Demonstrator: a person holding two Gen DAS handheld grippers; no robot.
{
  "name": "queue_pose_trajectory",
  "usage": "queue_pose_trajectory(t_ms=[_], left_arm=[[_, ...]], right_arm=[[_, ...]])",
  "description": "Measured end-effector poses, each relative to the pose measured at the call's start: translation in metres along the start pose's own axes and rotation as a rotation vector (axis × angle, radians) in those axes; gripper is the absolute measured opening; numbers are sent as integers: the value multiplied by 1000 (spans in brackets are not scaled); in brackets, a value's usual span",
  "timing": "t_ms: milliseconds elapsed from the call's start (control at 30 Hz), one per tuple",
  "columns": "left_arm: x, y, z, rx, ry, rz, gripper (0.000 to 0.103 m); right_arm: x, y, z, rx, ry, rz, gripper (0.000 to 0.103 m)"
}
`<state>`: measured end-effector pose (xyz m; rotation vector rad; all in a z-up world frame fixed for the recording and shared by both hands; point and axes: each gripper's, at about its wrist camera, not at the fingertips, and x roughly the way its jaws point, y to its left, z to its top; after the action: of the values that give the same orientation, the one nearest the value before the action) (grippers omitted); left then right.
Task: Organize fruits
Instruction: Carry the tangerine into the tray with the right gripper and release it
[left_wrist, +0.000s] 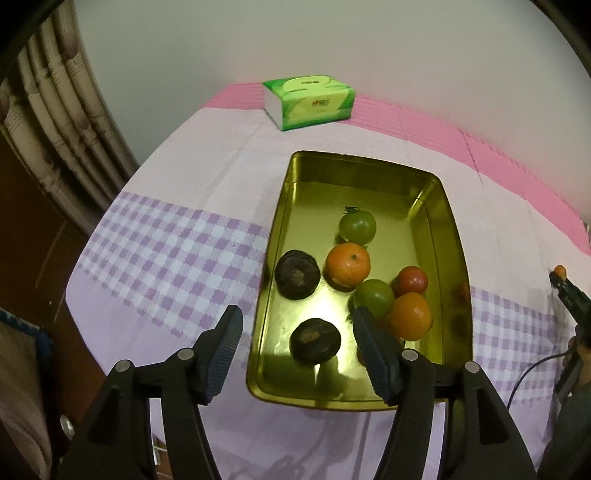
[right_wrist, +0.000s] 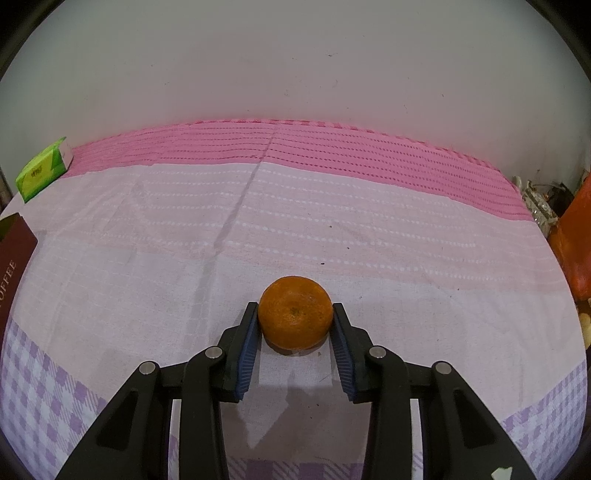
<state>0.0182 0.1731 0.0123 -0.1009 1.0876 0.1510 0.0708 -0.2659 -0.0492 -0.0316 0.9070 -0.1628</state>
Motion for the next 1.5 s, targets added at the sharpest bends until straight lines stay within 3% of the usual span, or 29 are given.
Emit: queue_pose_trajectory(t_ms=[133, 267, 467, 667, 933, 1500], left_arm=[[-3, 9, -6, -32, -13, 22, 67], [-8, 15, -8, -46, -26, 23, 68], [-16, 18, -10, -25, -47, 55, 72], [-14, 19, -14, -16, -40, 71, 73], [-11, 23, -15, -16, -49, 98, 73], [1, 47, -13, -105, -19, 159, 73]], right_arm=[[-19, 12, 6, -19, -21, 32, 35], [-49, 45, 17, -68, -60, 121, 35], [-96, 129, 27, -184, -102, 335, 35], [-111, 226, 27, -305, -59, 520, 35], [-95, 297, 20, -408, 1, 534, 35], [-62, 319, 19, -447, 76, 486, 35]])
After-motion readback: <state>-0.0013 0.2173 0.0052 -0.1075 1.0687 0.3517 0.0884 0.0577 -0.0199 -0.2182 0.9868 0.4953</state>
